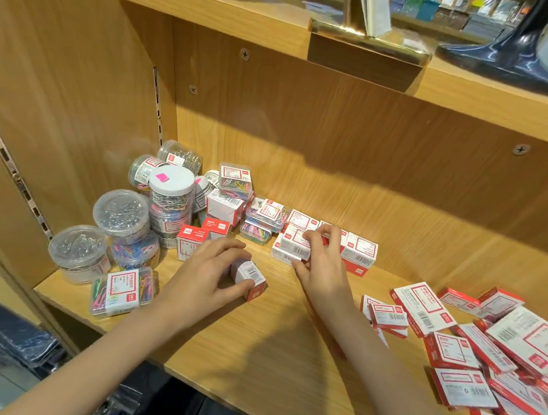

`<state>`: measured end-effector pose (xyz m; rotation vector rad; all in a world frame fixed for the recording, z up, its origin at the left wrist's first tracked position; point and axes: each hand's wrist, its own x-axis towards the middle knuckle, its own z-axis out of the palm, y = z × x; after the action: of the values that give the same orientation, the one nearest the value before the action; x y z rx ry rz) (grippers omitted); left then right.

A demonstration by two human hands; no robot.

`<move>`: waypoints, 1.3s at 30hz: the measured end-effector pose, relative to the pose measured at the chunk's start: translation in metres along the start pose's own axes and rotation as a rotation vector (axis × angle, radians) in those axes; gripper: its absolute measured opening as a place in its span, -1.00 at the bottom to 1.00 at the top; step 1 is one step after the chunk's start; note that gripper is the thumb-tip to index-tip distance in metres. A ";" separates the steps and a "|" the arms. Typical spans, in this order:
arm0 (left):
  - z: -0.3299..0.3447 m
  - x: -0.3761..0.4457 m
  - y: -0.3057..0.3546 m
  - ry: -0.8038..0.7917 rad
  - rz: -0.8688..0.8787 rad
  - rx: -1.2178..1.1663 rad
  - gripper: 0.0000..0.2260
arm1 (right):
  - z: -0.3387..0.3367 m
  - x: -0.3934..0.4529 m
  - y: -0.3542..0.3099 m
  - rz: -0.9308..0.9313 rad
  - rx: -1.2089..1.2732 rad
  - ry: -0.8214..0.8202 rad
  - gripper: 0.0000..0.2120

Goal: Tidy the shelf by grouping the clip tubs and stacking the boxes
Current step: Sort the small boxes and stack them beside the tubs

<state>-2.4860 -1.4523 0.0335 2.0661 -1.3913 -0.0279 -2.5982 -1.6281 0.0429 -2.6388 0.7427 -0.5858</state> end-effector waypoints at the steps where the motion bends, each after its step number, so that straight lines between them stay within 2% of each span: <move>1: -0.001 -0.002 -0.001 0.011 0.006 -0.008 -0.53 | 0.001 0.001 -0.002 0.002 -0.034 -0.005 -0.63; 5: -0.007 -0.013 -0.005 0.091 -0.005 -0.024 -0.63 | 0.009 -0.002 -0.001 -0.103 -0.100 0.017 -0.68; 10: -0.010 -0.022 -0.016 0.131 -0.052 0.052 -0.66 | 0.008 -0.004 0.002 -0.113 -0.056 0.079 -0.64; 12: -0.009 -0.024 -0.017 0.122 -0.054 0.097 -0.64 | 0.005 -0.009 -0.001 -0.115 0.024 0.165 -0.62; 14: -0.008 -0.027 -0.019 0.126 -0.064 0.111 -0.63 | 0.004 -0.018 -0.014 -0.140 0.208 0.240 -0.67; 16: -0.005 -0.030 -0.020 0.131 -0.063 0.114 -0.69 | 0.012 -0.025 -0.030 -0.154 0.299 0.164 -0.67; 19: -0.005 -0.030 -0.021 0.125 -0.057 0.123 -0.68 | 0.028 -0.027 -0.040 -0.129 0.213 -0.044 -0.66; 20: -0.006 -0.030 -0.021 0.128 -0.059 0.133 -0.68 | 0.029 -0.027 -0.039 -0.125 0.187 -0.045 -0.71; 22: -0.007 -0.030 -0.019 0.140 -0.064 0.145 -0.70 | 0.025 -0.027 -0.030 -0.172 0.117 0.072 -0.80; 24: -0.006 -0.029 -0.016 0.142 -0.078 0.164 -0.69 | 0.014 -0.029 -0.017 -0.220 0.008 0.149 -0.79; 26: -0.002 -0.027 -0.011 0.120 -0.113 0.197 -0.66 | 0.007 -0.033 -0.003 -0.243 -0.056 0.076 -0.71; 30: 0.004 -0.023 -0.002 0.106 -0.099 0.166 -0.74 | -0.001 -0.042 0.009 -0.170 0.107 -0.160 -0.71; 35: -0.003 -0.013 0.011 0.095 -0.192 -0.202 -0.91 | -0.012 -0.045 0.011 -0.060 0.257 -0.104 -0.62; 39: 0.001 -0.003 0.012 0.052 -0.162 -0.015 -0.90 | -0.021 -0.047 0.015 -0.011 0.313 -0.133 -0.60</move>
<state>-2.4972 -1.4534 0.0374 2.1470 -1.1864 -0.0526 -2.6511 -1.6185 0.0410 -2.3662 0.5479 -0.4805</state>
